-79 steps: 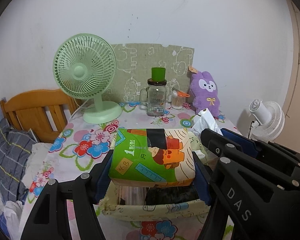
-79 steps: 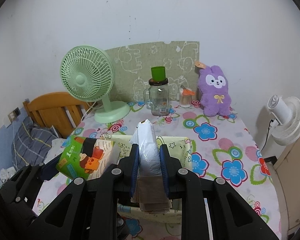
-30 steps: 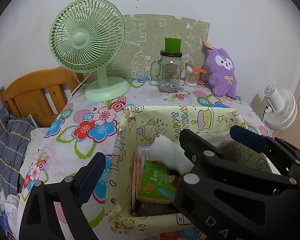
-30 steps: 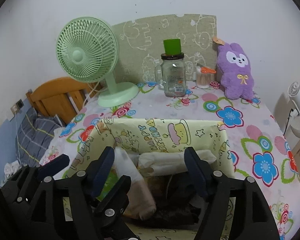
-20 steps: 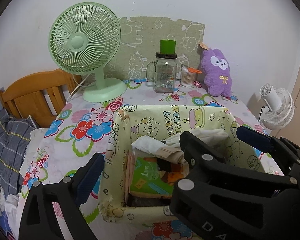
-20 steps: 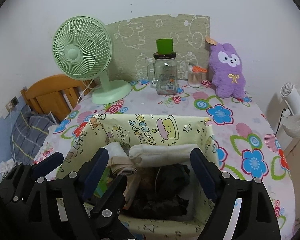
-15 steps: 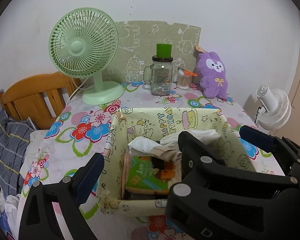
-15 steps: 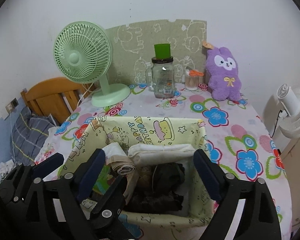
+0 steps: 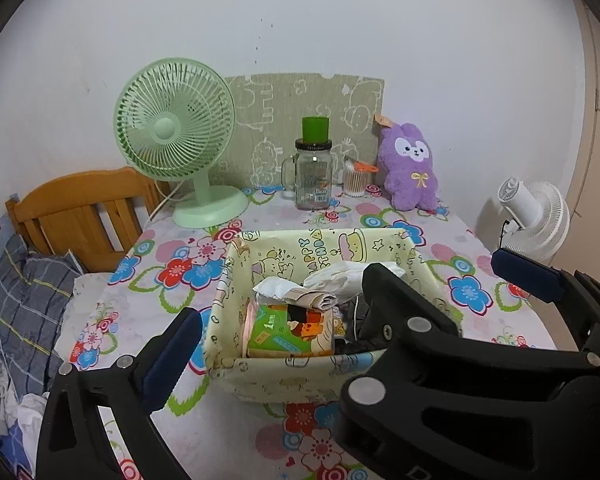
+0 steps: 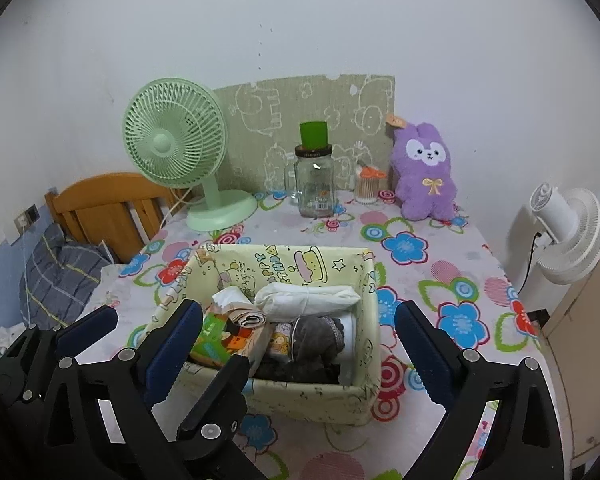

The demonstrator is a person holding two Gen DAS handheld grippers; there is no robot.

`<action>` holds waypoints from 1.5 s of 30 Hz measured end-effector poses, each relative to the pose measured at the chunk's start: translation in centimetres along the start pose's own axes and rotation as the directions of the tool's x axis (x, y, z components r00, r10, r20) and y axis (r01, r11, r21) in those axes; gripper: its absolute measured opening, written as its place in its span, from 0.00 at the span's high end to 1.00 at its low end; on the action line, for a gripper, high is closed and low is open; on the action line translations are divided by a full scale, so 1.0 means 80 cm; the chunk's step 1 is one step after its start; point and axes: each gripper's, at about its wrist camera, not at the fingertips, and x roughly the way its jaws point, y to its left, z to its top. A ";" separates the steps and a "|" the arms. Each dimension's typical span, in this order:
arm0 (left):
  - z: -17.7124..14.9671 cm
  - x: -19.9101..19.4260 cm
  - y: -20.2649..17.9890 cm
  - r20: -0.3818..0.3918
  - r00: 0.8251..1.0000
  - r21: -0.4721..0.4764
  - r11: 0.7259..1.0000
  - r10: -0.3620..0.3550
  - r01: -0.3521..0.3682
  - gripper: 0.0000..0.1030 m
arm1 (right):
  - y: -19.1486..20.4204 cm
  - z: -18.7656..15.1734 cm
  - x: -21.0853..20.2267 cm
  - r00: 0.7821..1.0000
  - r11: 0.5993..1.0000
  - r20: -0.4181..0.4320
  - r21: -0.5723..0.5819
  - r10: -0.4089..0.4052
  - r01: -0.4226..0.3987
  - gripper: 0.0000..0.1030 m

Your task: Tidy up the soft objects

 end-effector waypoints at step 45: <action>-0.056 -0.164 0.028 0.188 0.981 -0.031 0.999 0.039 -0.034 0.00 | -0.037 -0.067 -0.190 0.974 0.991 0.190 0.061 -0.127 0.117 0.01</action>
